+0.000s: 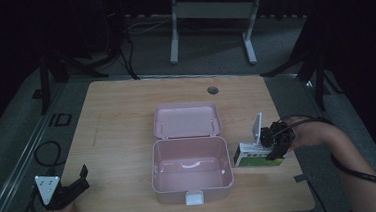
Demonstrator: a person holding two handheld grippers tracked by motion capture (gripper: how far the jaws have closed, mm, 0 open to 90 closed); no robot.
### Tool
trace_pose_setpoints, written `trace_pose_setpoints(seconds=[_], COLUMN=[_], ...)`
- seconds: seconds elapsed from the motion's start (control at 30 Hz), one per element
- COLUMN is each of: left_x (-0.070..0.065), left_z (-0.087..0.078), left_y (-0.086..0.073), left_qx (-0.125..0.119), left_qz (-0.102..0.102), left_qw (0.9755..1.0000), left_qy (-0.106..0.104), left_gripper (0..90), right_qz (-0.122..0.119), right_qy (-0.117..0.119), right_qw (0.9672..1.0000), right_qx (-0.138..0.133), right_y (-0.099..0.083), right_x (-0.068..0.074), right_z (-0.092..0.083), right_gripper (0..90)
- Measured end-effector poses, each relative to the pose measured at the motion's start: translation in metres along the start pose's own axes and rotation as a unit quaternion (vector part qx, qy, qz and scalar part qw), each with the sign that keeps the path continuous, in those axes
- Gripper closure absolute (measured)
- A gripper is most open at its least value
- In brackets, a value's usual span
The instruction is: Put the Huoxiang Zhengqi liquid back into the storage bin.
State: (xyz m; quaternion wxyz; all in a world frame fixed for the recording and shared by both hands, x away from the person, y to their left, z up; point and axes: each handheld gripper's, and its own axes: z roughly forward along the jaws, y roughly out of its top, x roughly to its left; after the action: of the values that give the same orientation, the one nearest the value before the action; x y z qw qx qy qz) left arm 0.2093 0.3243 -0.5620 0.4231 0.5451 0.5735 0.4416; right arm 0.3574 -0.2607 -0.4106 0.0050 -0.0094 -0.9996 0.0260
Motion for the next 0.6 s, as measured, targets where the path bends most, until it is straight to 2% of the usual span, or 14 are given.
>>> trace_pose_setpoints(seconds=[0.2,0.3,0.33,0.4,0.43,0.6], left_x=[0.0,0.0,0.0,0.0,0.0,0.0], left_z=[0.0,0.0,0.0,0.0,0.0,0.0], left_y=[0.0,0.0,0.0,0.0,0.0,0.0], left_qx=[0.0,0.0,0.0,0.0,-0.001,0.0], left_qz=[0.0,0.0,0.0,0.0,0.0,-0.001], left_qw=[1.0,1.0,1.0,1.0,1.0,1.0], left_qy=[0.0,0.001,0.001,0.001,0.001,0.001], left_gripper=[1.6,1.6,1.6,1.6,1.6,1.7], right_qz=[0.004,0.007,0.007,0.006,0.005,-0.002], right_qy=[-0.003,-0.008,-0.008,-0.014,-0.016,-0.021], right_qw=[0.9999,0.9998,0.9998,0.9998,0.9998,0.9998], right_qx=[0.015,0.014,0.014,0.012,0.009,0.005], right_y=[0.001,0.004,0.004,0.007,0.009,0.02], right_x=[0.008,0.014,0.014,0.017,0.02,0.027], right_z=[-0.027,-0.048,-0.048,-0.06,-0.07,-0.087], right_gripper=[63.2,63.2,63.2,63.1,63.2,63.1])
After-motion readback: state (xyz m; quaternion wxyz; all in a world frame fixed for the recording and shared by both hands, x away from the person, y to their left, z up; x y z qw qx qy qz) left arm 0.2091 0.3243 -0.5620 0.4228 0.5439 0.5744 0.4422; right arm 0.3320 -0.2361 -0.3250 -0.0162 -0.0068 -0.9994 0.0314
